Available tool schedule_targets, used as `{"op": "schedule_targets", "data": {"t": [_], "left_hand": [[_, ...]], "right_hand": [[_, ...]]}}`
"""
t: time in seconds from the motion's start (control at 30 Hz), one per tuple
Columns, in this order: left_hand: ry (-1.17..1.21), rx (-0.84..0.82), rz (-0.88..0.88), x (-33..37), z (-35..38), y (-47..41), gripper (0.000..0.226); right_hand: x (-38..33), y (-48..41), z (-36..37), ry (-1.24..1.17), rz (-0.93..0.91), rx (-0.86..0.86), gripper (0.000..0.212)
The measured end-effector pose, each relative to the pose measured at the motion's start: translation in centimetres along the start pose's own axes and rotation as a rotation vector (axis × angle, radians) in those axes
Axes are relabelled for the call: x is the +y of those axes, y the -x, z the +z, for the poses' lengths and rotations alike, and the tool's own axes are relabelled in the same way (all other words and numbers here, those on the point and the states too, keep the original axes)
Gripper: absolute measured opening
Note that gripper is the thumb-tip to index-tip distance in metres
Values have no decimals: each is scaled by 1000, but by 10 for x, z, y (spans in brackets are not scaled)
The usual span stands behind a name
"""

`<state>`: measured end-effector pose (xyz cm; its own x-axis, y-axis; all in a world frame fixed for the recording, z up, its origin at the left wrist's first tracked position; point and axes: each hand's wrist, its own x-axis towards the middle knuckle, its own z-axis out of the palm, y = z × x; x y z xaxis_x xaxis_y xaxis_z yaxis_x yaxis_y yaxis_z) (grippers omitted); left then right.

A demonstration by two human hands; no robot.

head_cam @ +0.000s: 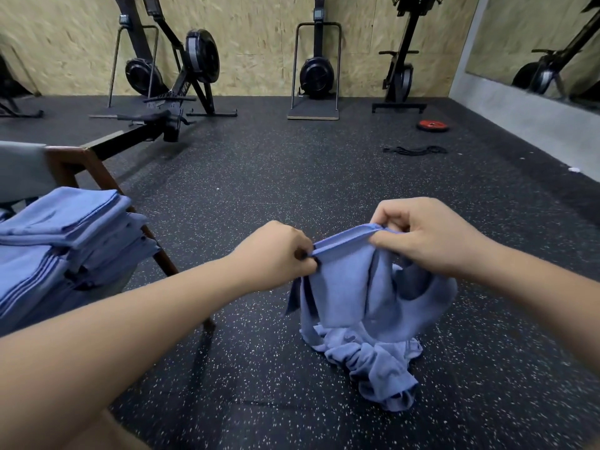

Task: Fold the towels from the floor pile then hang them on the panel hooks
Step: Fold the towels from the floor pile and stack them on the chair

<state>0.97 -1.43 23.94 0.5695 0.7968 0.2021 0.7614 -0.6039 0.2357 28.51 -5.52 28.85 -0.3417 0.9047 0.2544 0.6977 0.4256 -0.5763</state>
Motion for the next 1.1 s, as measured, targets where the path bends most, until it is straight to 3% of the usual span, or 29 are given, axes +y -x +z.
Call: {"op": "schedule_targets", "data": {"t": [0.23, 0.4, 0.77, 0.97, 1.1], "left_hand": [[21, -41, -122, -44, -8, 5, 30], [-4, -77, -135, -61, -6, 12, 7], [-37, -130, -234, -97, -4, 32, 7], [62, -64, -249, -101, -10, 36, 17], [122, 25, -267, -94, -11, 37, 47]], "right_hand": [[34, 3, -7, 54, 82, 23, 13], [48, 6, -15, 34, 105, 26, 13], [79, 15, -23, 43, 192, 46, 15], [97, 17, -20, 38, 258, 27, 17], [105, 19, -18, 34, 320, -5, 18]]}}
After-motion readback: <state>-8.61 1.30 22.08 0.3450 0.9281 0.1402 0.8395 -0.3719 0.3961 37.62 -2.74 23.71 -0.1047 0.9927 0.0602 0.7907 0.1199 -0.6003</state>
